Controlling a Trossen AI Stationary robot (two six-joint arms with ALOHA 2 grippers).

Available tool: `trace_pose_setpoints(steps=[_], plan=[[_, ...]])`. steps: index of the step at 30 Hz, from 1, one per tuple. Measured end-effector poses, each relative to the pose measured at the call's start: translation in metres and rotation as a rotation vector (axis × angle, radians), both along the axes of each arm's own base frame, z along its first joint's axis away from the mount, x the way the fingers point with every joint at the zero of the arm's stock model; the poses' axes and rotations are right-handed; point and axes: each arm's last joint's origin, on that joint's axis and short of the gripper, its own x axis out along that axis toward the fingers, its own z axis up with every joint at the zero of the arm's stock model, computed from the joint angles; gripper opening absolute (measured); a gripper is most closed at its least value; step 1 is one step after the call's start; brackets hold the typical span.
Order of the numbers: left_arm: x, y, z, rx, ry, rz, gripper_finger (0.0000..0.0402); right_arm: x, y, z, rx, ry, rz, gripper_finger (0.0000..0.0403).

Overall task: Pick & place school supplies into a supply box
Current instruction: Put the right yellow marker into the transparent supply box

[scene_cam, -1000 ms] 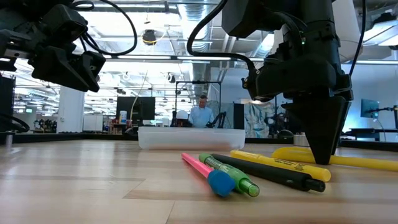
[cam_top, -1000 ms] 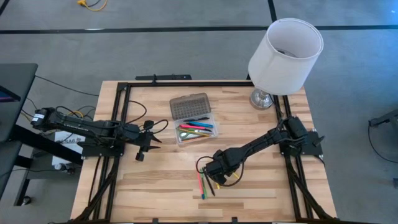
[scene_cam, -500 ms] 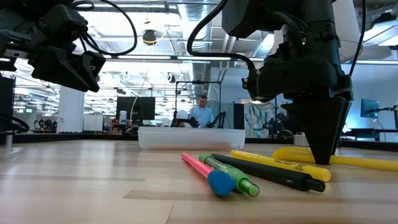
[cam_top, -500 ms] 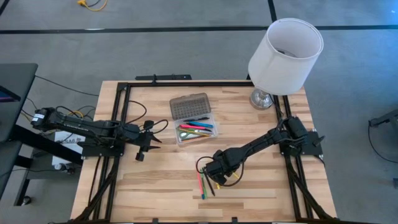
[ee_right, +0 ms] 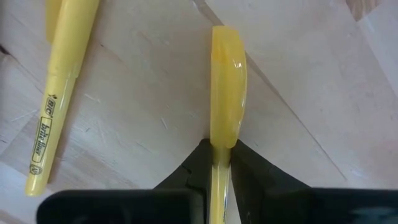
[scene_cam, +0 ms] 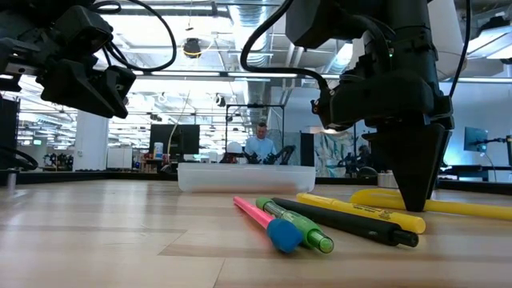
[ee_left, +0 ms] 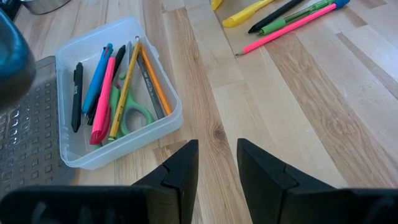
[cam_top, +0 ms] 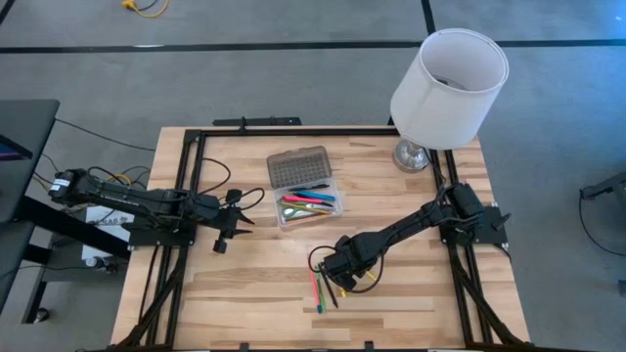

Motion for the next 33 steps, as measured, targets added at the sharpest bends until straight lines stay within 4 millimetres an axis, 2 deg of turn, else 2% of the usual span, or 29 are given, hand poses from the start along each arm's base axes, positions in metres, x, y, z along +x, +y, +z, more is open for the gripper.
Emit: trace_pose_setpoints(steps=[6,18,33], plan=[[0.0,0.0,0.0,0.0,0.0,0.0,0.0105,0.0,0.0,0.002,-0.001,0.01,0.029,0.0033],[0.0,0.0,0.0,0.0,0.0,0.0,0.0105,0.008,0.002,0.012,-0.121,-0.046,0.227,0.0027],[0.0,0.0,0.0,-0.001,0.0,0.0,0.0105,0.012,-0.002,0.015,-0.511,-0.144,0.424,0.0023]])
